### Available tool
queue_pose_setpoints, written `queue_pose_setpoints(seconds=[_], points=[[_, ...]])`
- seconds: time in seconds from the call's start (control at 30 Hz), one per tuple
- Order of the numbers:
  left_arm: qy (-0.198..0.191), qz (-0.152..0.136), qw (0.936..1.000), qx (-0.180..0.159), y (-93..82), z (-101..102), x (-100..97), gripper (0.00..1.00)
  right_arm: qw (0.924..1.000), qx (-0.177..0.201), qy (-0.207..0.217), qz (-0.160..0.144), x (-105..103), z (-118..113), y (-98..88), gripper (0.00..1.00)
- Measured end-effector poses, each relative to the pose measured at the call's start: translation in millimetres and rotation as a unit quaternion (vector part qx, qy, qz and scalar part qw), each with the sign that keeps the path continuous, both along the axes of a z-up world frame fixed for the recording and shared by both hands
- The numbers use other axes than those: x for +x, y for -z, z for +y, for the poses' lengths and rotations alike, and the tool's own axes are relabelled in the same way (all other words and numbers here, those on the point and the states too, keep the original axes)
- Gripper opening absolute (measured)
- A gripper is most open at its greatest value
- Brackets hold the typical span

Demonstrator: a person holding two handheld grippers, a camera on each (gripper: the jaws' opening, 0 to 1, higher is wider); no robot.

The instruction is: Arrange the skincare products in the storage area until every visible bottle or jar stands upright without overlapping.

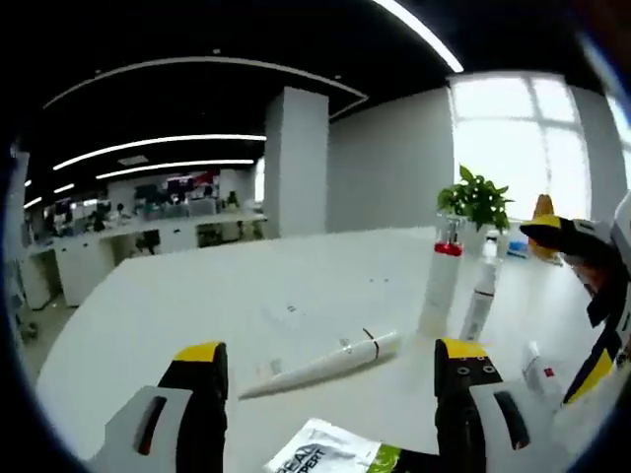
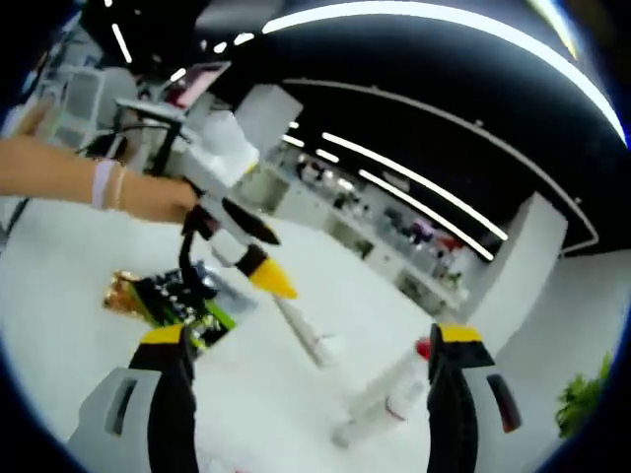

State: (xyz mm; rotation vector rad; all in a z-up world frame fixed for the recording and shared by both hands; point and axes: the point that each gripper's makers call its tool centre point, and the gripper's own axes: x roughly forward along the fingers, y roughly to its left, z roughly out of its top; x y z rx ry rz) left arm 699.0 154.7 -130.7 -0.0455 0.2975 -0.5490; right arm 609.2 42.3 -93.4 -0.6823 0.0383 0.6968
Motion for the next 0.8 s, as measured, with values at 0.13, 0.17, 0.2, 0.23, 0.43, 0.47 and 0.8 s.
queue_pose_setpoints(seconds=[0.13,0.17,0.2,0.23,0.43,0.47,0.8], points=[[0.004,-0.009,0.9999,0.014,2.2,9.1,-20.3,1.00,0.9987,0.020,-0.016,0.044,8.2,18.9,2.3,1.00],[0.006,-0.012,0.9997,0.020,3.4,11.6,-24.5,1.00,0.9987,0.023,-0.013,0.045,13.9,21.5,0.4,1.00],[0.009,-0.010,0.9995,0.030,6.5,14.4,-30.1,1.00,0.9986,0.023,-0.013,0.045,16.7,23.3,0.1,1.00],[0.009,-0.012,0.9991,0.040,9.1,16.8,-34.5,1.00,0.9986,0.023,-0.007,0.047,21.5,24.5,1.3,1.00],[0.000,-0.028,0.9935,0.110,21.0,36.5,-49.8,1.00,0.9962,0.005,0.018,0.085,49.1,32.4,21.3,0.96],[0.001,-0.028,0.9933,0.112,21.9,38.9,-52.9,1.00,0.9956,0.007,0.018,0.091,52.7,35.0,24.4,0.96],[-0.020,-0.076,0.9966,0.024,2.8,56.4,-75.5,1.00,0.9821,0.032,0.058,0.177,101.5,48.8,66.9,0.93]])
